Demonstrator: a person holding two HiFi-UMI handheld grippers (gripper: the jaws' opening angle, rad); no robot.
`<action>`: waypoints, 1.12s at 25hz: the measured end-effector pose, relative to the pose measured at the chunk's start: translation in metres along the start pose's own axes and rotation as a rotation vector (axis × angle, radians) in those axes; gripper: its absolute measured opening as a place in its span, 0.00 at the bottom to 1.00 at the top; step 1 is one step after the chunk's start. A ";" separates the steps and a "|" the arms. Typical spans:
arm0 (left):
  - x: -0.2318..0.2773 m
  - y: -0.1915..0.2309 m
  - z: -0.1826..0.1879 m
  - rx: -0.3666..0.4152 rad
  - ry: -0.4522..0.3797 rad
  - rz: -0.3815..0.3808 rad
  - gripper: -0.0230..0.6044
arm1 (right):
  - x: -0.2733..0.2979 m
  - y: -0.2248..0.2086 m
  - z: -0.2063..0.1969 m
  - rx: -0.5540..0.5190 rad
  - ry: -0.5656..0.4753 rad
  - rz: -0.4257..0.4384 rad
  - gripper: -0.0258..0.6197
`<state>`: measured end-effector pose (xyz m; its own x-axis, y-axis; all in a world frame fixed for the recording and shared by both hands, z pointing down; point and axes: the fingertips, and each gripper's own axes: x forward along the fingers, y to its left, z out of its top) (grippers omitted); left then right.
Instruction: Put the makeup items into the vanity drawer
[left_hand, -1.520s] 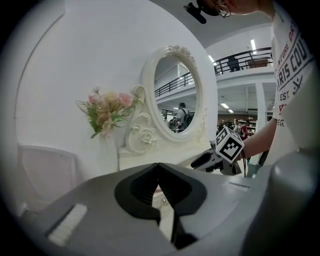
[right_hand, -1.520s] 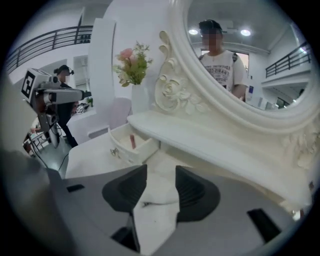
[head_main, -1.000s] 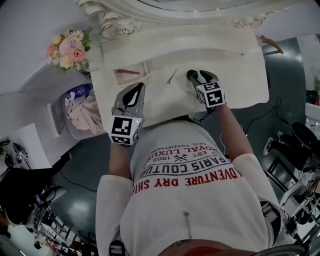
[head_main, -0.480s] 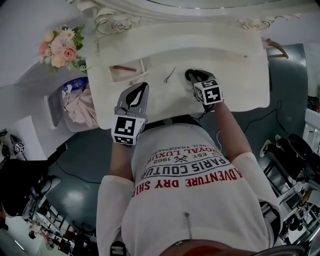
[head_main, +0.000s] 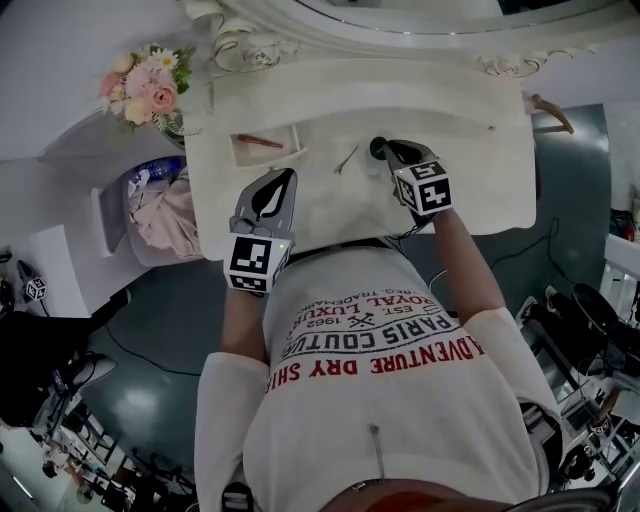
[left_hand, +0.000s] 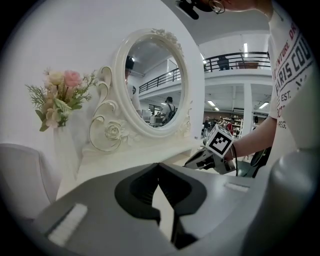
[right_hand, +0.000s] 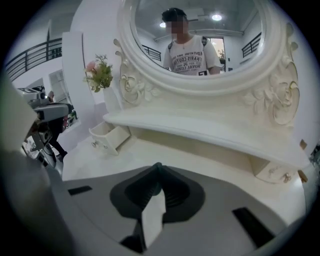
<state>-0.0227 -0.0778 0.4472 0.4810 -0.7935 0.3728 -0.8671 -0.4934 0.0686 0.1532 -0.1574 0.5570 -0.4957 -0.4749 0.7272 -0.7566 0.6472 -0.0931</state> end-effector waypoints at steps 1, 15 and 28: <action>-0.005 0.004 0.001 0.002 -0.006 0.009 0.05 | -0.001 0.005 0.011 -0.015 -0.019 0.004 0.09; -0.107 0.092 -0.006 -0.054 -0.074 0.244 0.05 | 0.047 0.150 0.119 -0.290 -0.147 0.187 0.09; -0.166 0.134 -0.033 -0.094 -0.063 0.352 0.05 | 0.096 0.222 0.120 -0.342 -0.062 0.263 0.15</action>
<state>-0.2228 -0.0002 0.4248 0.1551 -0.9307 0.3312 -0.9877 -0.1534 0.0317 -0.1140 -0.1308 0.5246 -0.6852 -0.2959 0.6655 -0.4217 0.9062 -0.0313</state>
